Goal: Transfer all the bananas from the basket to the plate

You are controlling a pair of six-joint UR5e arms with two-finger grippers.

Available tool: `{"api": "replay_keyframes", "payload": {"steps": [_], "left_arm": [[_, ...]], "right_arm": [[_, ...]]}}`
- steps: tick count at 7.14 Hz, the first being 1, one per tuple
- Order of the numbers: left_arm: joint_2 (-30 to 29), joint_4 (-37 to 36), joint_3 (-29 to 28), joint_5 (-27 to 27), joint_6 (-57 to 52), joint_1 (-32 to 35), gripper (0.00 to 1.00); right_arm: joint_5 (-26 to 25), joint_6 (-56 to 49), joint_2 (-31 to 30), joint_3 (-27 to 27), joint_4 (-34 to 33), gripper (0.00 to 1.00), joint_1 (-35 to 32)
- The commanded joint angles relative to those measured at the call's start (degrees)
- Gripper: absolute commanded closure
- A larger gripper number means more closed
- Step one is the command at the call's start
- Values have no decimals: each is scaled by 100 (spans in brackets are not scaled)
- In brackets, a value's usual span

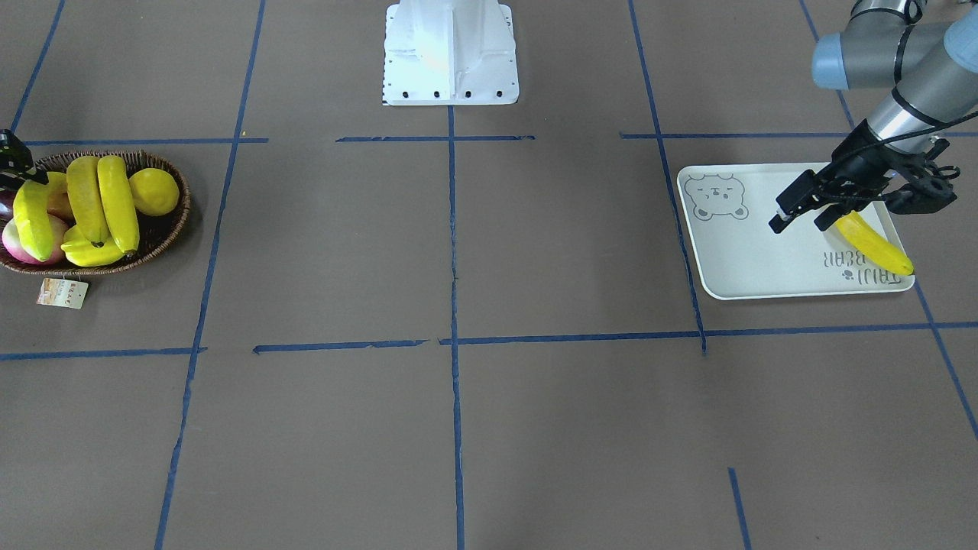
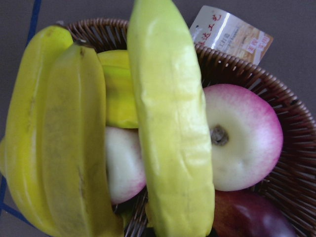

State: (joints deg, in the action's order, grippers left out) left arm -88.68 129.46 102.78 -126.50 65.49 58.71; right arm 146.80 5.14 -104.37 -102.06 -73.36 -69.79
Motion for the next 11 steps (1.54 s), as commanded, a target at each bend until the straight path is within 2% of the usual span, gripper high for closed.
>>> {"api": "replay_keyframes", "payload": {"steps": [1, 2, 4, 5, 6, 8, 9, 11], "left_arm": [[0, 0, 5, -7, 8, 0, 1], [0, 0, 14, -15, 17, 0, 1], [-53, 0, 14, -33, 61, -9, 1], [-131, 0, 22, -59, 70, -9, 1], [-289, 0, 31, -68, 305, -9, 1], [-920, 61, 66, -77, 1207, -131, 1], [-1332, 79, 119, -77, 1917, -297, 1], [-2019, 210, 119, -51, 2974, -666, 1]], "right_arm": [[15, -66, -328, -391, -37, 99, -613], [50, -66, -539, -716, -81, 99, -911], [270, 30, -297, -999, -169, 100, -1386], [340, 327, 253, -1044, -396, 100, -1388], [489, 1148, 964, -1053, -528, 100, -1214], [438, 3238, 2388, -1027, -512, 100, -50], [72, 4300, 3065, -1018, -512, 100, 696], [-860, 5634, 3798, -1053, -503, 100, 1998]]}}
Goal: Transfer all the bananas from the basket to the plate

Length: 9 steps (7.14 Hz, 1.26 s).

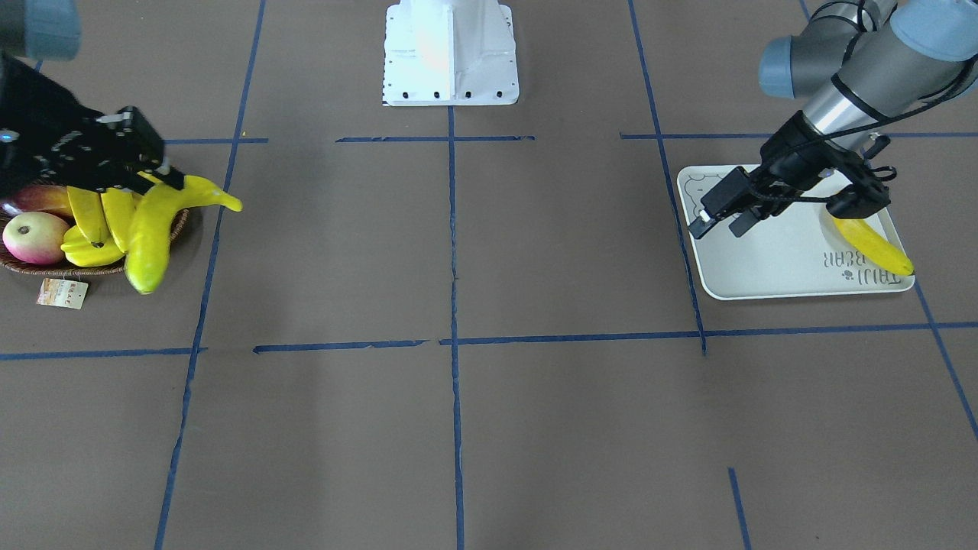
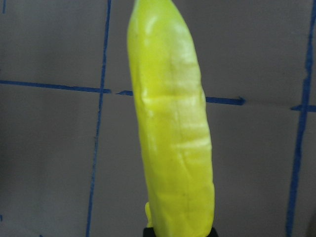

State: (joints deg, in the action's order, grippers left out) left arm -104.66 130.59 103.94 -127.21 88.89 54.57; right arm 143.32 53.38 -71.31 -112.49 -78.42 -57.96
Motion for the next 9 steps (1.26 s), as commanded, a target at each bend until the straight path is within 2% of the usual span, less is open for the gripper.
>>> {"api": "replay_keyframes", "payload": {"steps": [1, 2, 4, 6, 7, 9], "left_arm": [[-632, 412, -57, 55, 987, -645, 1], [-826, 607, -75, 64, 1164, -814, 1], [-1116, 687, -14, 256, 1331, -1140, 1], [-1494, 722, -14, 983, 1561, -1753, 1], [-1583, 723, -14, 1257, 1561, -2009, 1], [-1680, 723, -23, 1304, 1702, -2108, 2]], "right_arm": [[-1003, 1023, 712, -19, -6, 100, 1370], [-1495, 1069, 810, -158, -6, 100, 1880], [-1711, 1611, 1169, -168, -6, 100, 2279], [-2228, 1631, 1303, -150, -6, 100, 2622], [-2239, 1631, 1338, -150, -6, 100, 2632], [-2239, 1640, 1347, -150, -6, 100, 2641]]}}
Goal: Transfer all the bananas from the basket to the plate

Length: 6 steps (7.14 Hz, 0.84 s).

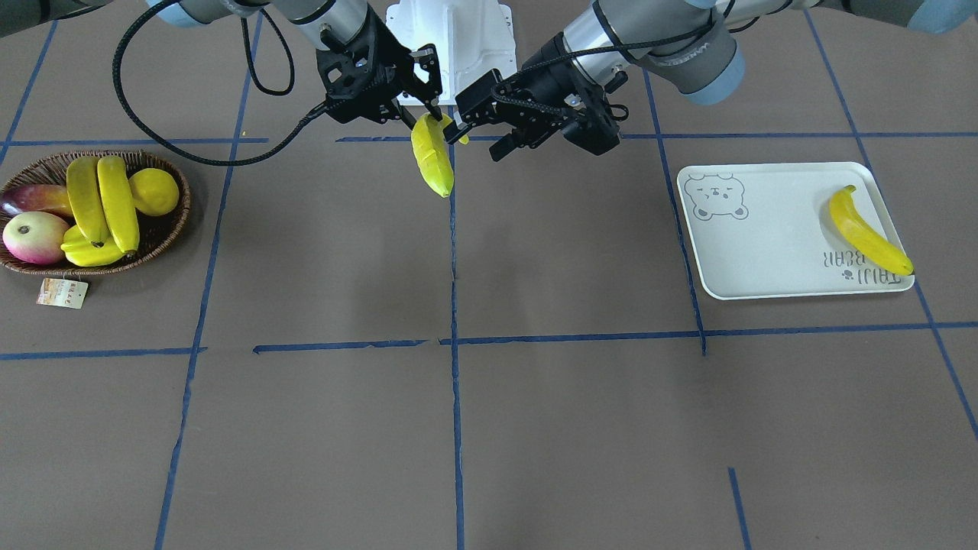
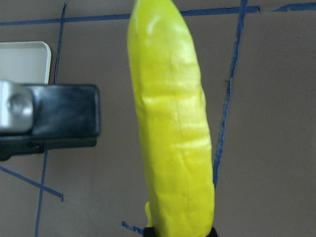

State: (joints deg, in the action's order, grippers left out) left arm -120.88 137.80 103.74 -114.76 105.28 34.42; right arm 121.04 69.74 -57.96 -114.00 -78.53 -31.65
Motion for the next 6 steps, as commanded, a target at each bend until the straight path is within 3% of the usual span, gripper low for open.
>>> {"api": "replay_keyframes", "payload": {"steps": [1, 4, 5, 6], "left_arm": [[-180, 1, -81, 68, 72, -136, 2], [-261, -17, -144, 479, 63, -373, 6], [-260, -17, -179, 533, 54, -400, 13], [-252, -17, -196, 534, 54, -401, 44]], "right_arm": [[-10, 4, 13, -8, 13, 100, 45], [-2, 22, 4, -35, 21, 100, 80], [-2, 22, 4, -35, 30, 99, 80], [-2, 22, 4, -35, 30, 99, 80]]}}
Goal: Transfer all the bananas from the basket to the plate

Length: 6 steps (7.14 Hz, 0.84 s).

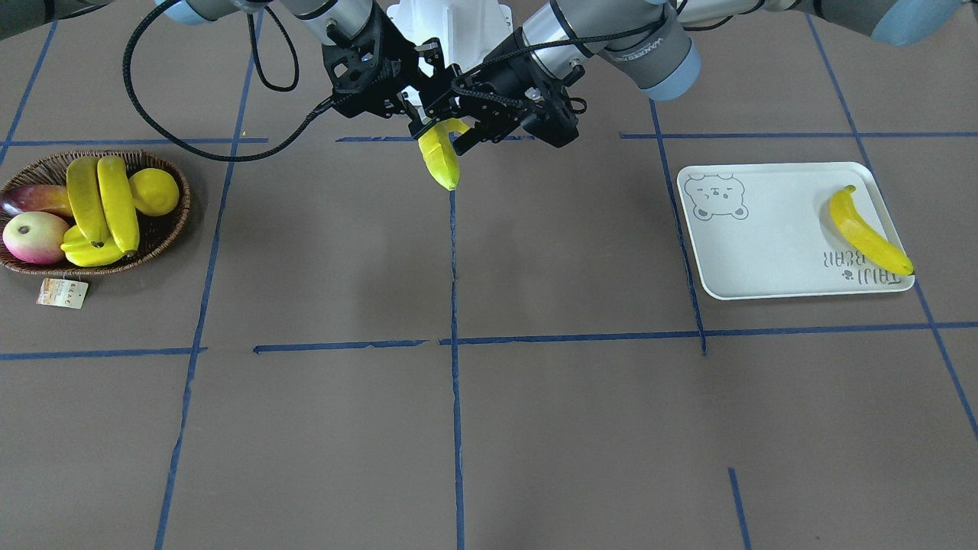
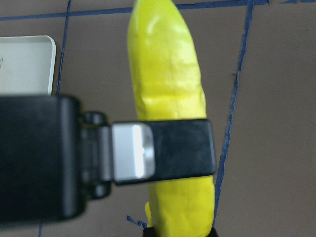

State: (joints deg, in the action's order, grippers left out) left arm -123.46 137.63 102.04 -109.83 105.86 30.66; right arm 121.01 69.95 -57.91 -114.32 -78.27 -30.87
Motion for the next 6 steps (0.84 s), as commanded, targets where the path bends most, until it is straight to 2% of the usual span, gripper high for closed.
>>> {"api": "replay_keyframes", "payload": {"steps": [1, 2, 3, 4, 6], "left_arm": [[6, 9, -26, 41, -39, -25, 95], [6, 1, -26, 32, -83, -25, 100], [6, 0, -26, 32, -83, -25, 100], [6, 0, -26, 32, -83, -25, 100], [33, -34, -18, 32, -101, 1, 100]], "right_arm": [[1, 1, -1, -2, 13, 99, 3], [1, 18, -1, 7, 30, 85, 3], [1, 227, -1, 7, 39, 7, 20], [1, 482, 8, -11, 48, 0, 20], [-8, 493, 0, -81, 48, 0, 11]]}}
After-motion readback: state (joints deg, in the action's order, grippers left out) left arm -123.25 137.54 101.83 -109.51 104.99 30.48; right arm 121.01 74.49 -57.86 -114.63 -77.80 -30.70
